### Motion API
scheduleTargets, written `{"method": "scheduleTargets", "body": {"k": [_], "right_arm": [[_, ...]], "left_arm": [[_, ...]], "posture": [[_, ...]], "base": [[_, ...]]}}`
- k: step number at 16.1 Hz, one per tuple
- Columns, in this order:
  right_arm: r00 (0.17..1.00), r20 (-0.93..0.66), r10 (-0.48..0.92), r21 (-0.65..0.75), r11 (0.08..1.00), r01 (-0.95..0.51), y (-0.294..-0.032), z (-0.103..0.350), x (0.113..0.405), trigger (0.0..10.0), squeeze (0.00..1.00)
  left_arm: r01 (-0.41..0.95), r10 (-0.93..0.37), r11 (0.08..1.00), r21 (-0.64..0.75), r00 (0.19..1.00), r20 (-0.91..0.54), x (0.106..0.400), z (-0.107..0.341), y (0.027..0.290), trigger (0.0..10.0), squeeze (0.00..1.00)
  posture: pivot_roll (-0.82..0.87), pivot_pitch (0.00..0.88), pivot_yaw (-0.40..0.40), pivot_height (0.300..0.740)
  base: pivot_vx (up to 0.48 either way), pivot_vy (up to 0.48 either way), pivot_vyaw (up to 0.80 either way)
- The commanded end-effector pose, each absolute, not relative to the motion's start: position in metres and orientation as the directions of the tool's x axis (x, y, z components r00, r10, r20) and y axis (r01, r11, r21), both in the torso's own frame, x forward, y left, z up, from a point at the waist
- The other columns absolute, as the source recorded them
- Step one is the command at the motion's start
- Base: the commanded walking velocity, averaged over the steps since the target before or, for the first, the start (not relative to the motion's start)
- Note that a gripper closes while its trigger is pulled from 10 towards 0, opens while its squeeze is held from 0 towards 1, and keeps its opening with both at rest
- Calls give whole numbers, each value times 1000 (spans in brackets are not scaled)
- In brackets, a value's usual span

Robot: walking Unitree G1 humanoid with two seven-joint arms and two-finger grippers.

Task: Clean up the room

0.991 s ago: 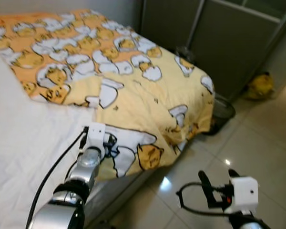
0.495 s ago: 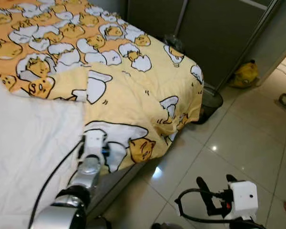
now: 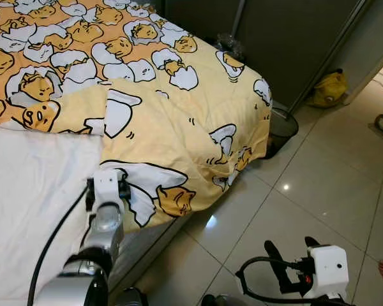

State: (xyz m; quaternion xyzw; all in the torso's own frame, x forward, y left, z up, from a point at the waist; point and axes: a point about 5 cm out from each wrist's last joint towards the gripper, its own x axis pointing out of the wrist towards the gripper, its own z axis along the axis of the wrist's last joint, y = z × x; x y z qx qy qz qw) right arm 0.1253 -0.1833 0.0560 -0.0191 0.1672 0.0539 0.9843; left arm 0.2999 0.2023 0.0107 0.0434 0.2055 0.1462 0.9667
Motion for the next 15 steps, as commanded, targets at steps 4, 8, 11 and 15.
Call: {"method": "scheduleTargets", "body": {"k": [4,8,11,15], "right_arm": [[934,-340,112,-18,992,-125,-184,54,129,10000,0],[932,-344,112,-18,992,-126,-185,51,133,10000,0],[930,-352,109,-13,992,-122,-184,49,133,10000,0],[930,-351,107,-2,993,-115,-183,45,139,10000,0]], "left_arm": [[-174,182,982,73,764,-619,264,-31,194,0,0],[-126,148,989,80,764,-628,269,-29,190,0,0],[-64,83,997,54,762,-642,270,-29,182,0,0],[99,-34,992,72,788,-614,272,-28,166,0,0]], "posture": [[-88,107,-107,740],[-85,96,-107,740],[-88,97,-101,740],[-62,92,-90,740]], "base": [[0,0,0],[0,0,0],[0,0,0],[0,0,0]]}}
